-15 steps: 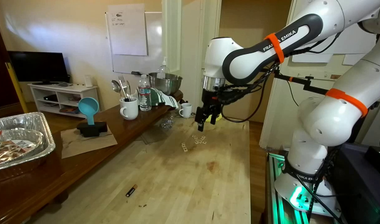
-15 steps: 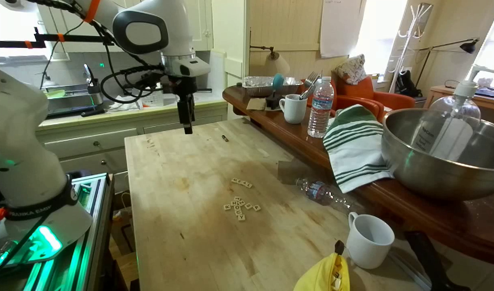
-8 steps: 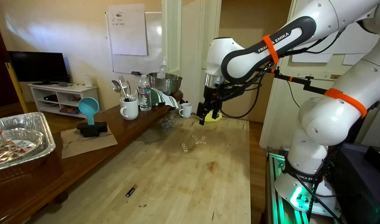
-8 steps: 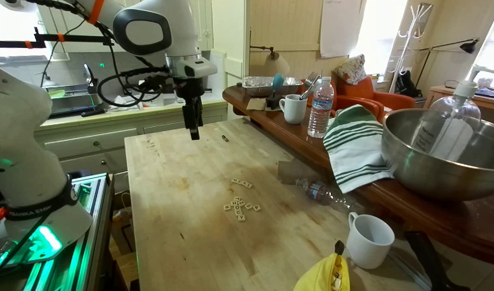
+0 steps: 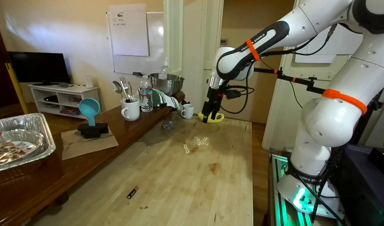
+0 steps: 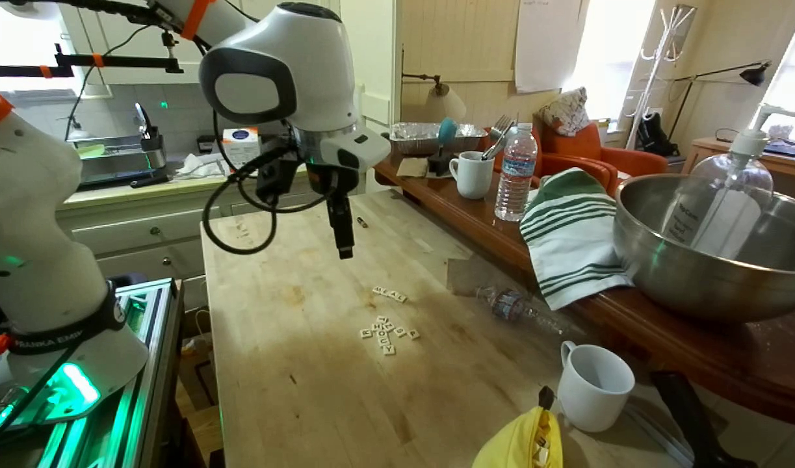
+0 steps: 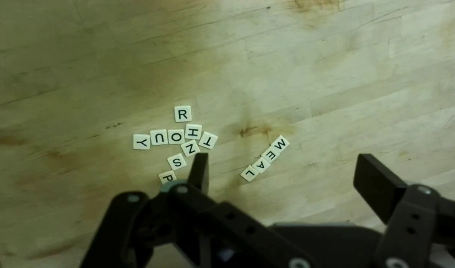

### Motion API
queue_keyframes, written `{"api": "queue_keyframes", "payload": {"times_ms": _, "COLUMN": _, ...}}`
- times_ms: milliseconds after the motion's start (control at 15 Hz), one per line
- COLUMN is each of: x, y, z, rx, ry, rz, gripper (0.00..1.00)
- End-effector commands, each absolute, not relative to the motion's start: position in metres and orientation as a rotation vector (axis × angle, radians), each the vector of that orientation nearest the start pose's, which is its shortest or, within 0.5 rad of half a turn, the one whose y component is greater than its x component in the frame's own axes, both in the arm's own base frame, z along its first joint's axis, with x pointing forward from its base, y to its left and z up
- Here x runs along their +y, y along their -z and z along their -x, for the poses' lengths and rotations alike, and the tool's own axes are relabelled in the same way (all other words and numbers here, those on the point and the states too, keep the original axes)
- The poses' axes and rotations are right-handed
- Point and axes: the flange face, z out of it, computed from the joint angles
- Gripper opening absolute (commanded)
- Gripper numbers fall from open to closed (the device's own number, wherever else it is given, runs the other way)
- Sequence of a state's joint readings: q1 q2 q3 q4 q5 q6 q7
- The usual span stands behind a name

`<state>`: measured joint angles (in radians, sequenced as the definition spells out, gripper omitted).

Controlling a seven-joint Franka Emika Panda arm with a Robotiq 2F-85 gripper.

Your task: Add a new letter tile to the end of the word

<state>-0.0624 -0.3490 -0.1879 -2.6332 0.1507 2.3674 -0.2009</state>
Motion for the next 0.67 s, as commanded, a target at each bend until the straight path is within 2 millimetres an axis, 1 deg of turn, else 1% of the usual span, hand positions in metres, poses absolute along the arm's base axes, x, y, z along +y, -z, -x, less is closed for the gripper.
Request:
{"api": "queue_keyframes", "payload": {"times_ms": 0, "x": -0.115, "y": -0.347, "z": -0.417, "rx": -0.005, "ry": 0.077, "rz": 2.965, "gripper": 1.0}}
{"api": "queue_keyframes", "payload": {"times_ms": 133, "x": -0.122, "y": -0.339, "z": -0.425, "rx": -0.067, "ry": 0.059, "rz": 3.028, "gripper": 1.0}}
{"api": "queue_keyframes", "payload": {"times_ms": 200, "x": -0.121, "y": -0.336, "z": -0.432, "rx": -0.025, "ry": 0.069, "rz": 3.018, "gripper": 1.0}}
{"api": "queue_keyframes", "payload": {"times_ms": 267, "x": -0.118, "y": -0.344, "z": -0.417, "rx": 0.0, "ry": 0.093, "rz": 3.005, "gripper": 1.0}}
{"api": "queue_keyframes", "payload": {"times_ms": 400, "x": -0.119, "y": -0.34, "z": -0.425, "rx": -0.003, "ry": 0.075, "rz": 3.011, "gripper": 1.0}}
{"api": "queue_keyframes", "payload": {"times_ms": 600, "x": -0.12, "y": -0.338, "z": -0.429, "rx": -0.004, "ry": 0.068, "rz": 3.013, "gripper": 1.0}}
